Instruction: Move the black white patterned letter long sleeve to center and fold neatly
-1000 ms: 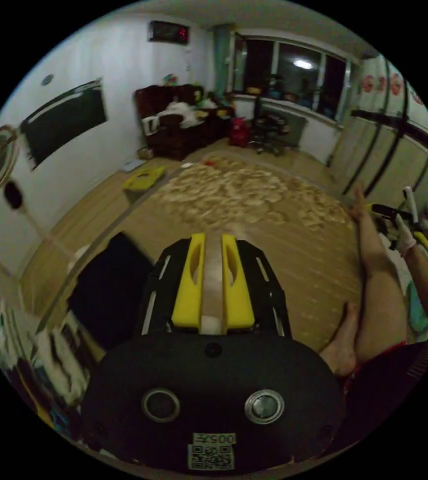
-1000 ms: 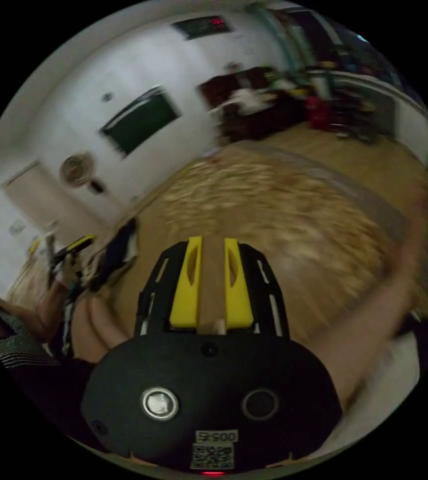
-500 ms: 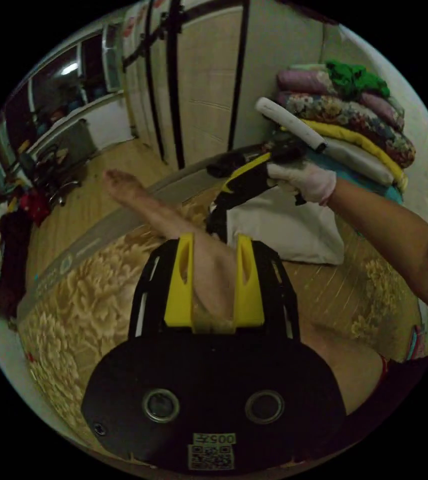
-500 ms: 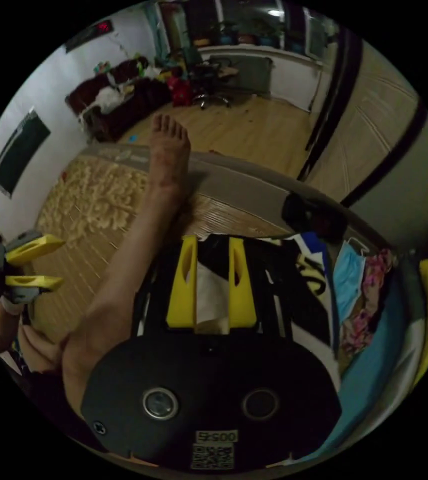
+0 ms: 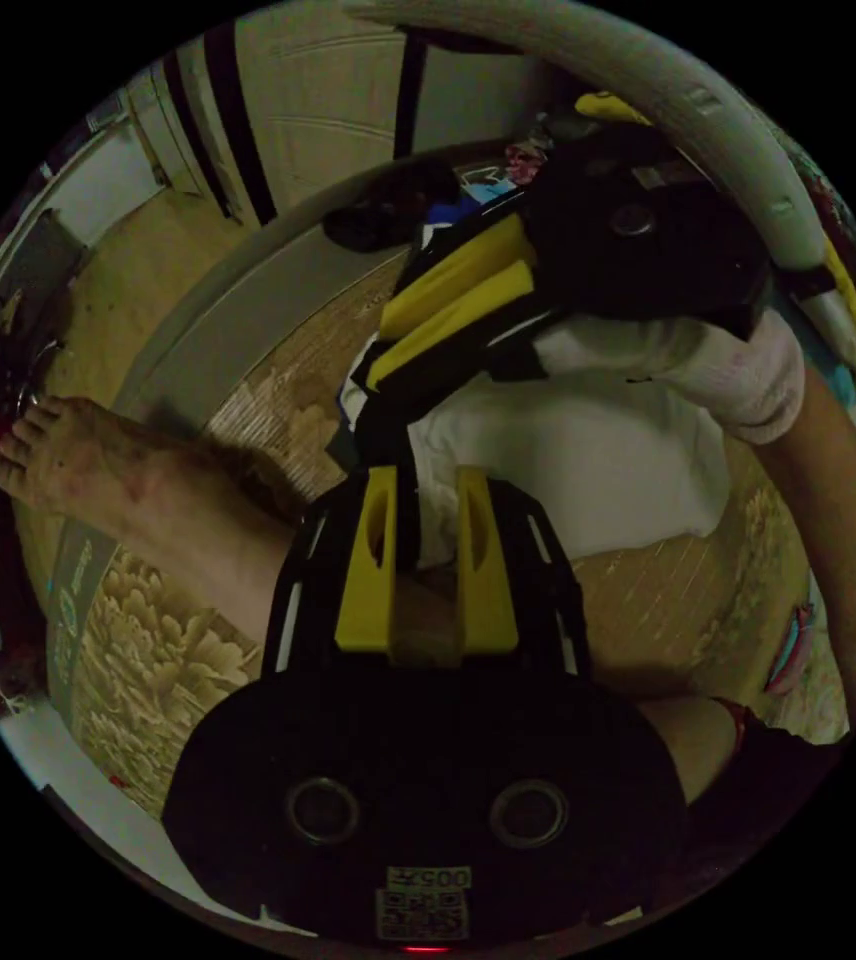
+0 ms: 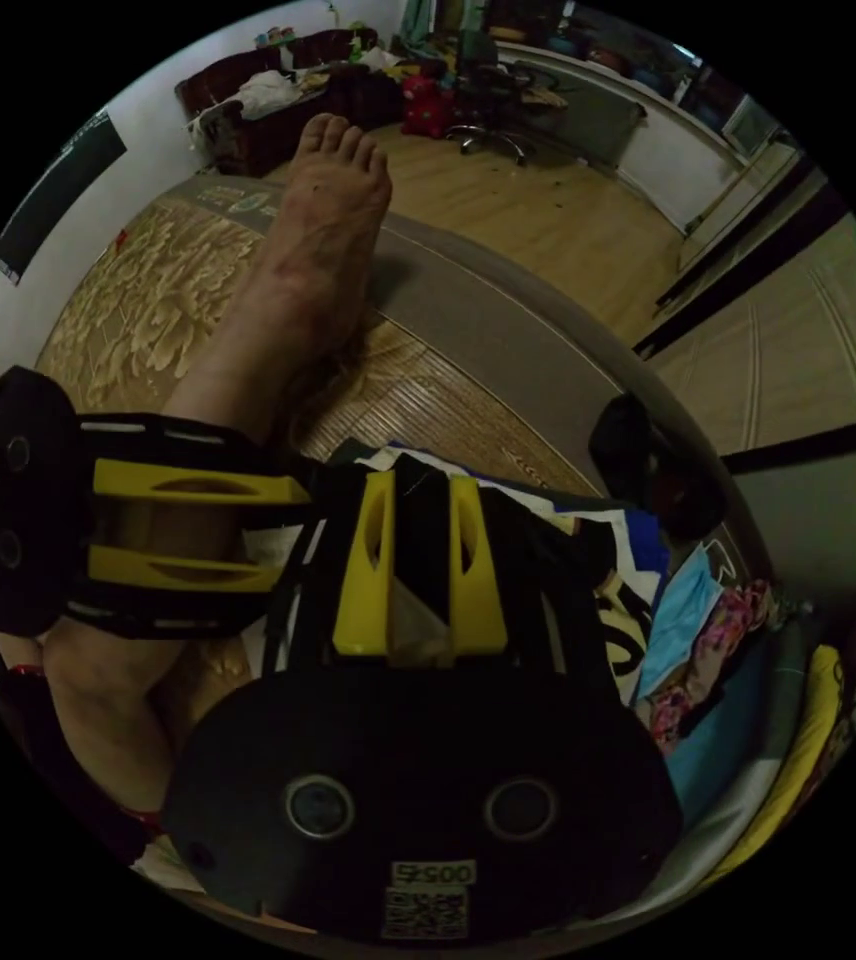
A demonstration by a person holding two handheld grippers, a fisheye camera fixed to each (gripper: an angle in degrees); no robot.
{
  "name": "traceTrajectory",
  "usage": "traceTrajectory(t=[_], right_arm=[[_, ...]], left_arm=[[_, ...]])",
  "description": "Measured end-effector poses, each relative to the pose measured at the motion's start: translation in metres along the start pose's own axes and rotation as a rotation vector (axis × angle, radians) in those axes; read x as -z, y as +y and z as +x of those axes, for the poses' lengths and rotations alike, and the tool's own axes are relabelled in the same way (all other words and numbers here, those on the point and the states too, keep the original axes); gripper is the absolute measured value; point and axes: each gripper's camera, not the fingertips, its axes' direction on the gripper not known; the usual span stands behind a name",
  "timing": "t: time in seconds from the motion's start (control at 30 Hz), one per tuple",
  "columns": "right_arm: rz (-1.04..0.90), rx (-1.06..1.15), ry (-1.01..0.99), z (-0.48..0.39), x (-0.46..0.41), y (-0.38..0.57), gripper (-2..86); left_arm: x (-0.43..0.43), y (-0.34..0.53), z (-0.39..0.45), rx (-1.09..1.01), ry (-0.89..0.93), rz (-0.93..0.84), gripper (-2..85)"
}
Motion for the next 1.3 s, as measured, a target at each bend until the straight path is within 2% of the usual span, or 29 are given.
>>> traceTrajectory(t=[0.13,0.2,0.27,0.37,0.5,0.67,0.73,0.87,1.0,1.13,1.2,1.3], right_arm=[[0.068,-0.025,0.002,0.023,0.038,0.023,-0.8],[0.145,-0.040,-0.010,0.032,0.068,0.038,-0.9],[0.233,-0.057,-0.056,0.042,0.101,0.057,-1.0],[0.371,-0.097,-0.171,0.058,0.154,0.088,-1.1],[0.493,-0.129,-0.375,0.072,0.215,0.122,-1.3],[0.622,-0.060,-0.325,0.049,0.298,0.151,-1.4],[0.698,-0.027,-0.311,0.032,0.340,0.158,-1.5],[0.855,0.027,-0.267,0.006,0.409,0.159,-1.6],[1.014,0.072,-0.277,-0.031,0.486,0.145,-1.6],[1.083,0.064,-0.044,-0.101,0.535,0.123,-1.5],[1.081,0.131,-0.098,-0.131,0.543,0.113,-1.6],[1.026,0.275,-0.297,-0.186,0.538,0.094,-1.5]], left_arm=[[0.005,-0.026,0.003,0.066,0.107,-0.002,6.2],[0.020,-0.023,0.008,0.085,0.150,0.075,5.5],[0.048,-0.009,0.017,0.107,0.220,0.232,4.1],[0.085,0.020,0.035,0.088,0.227,0.431,2.6],[0.119,0.053,0.055,0.083,0.191,0.519,1.2],[0.197,0.117,0.060,0.166,0.182,0.783,0.0],[0.222,0.139,0.064,0.149,0.179,0.821,-0.1],[0.263,0.200,0.083,0.205,0.022,0.897,-0.2],[0.278,0.261,0.097,0.278,-0.050,0.905,-0.1],[0.296,0.342,0.124,0.354,-0.224,0.946,-0.1],[0.305,0.377,0.136,0.383,-0.300,0.963,-0.1],[0.320,0.440,0.152,0.433,-0.368,0.992,-0.1]])
